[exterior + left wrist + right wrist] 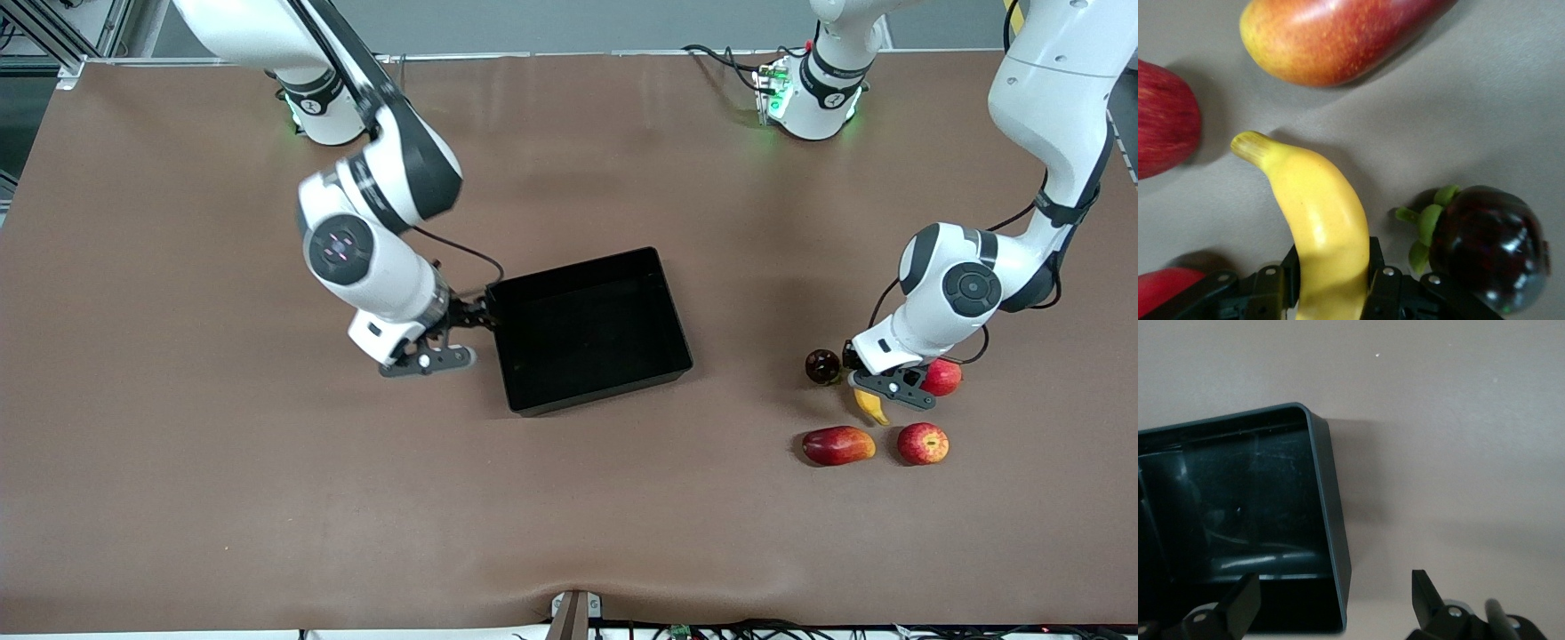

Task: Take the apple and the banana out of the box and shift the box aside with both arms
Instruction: 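Lower the banana beside the plum while the right gripper reaches the box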

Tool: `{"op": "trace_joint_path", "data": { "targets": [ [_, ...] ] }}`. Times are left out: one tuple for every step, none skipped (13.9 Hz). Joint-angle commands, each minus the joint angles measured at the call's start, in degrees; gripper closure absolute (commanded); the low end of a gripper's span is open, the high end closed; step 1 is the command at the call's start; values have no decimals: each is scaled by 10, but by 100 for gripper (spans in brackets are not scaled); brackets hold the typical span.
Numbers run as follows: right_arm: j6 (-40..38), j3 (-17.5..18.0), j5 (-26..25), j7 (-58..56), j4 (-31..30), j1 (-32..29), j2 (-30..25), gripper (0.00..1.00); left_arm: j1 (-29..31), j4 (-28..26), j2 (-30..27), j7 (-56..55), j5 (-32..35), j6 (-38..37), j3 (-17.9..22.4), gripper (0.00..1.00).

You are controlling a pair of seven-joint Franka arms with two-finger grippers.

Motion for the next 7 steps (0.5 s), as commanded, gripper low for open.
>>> {"op": "trace_joint_path", "data": {
  "targets": [
    [19,-6,2,-5,23,8,41,0,22,-3,12,2,33,23,-3,100],
    [32,-6,2,-6,32,8,56,0,23,-3,13,1,40,22,-4,100],
    [43,-6,2,-5,35,11,71,0,23,-3,13,1,40,22,-4,100],
    [63,-6,2,-1,35,12,82,0,23,-2,15,-1,40,22,-4,96],
    [81,-6,4,2,35,16,88,0,23,-2,15,-3,40,22,-4,65],
    [83,-6,5,3,35,22,89,0,23,-2,14,-5,40,23,-4,1],
    [84,-6,4,3,35,27,93,0,23,-3,9,-2,40,22,-5,0]
  ]
}}
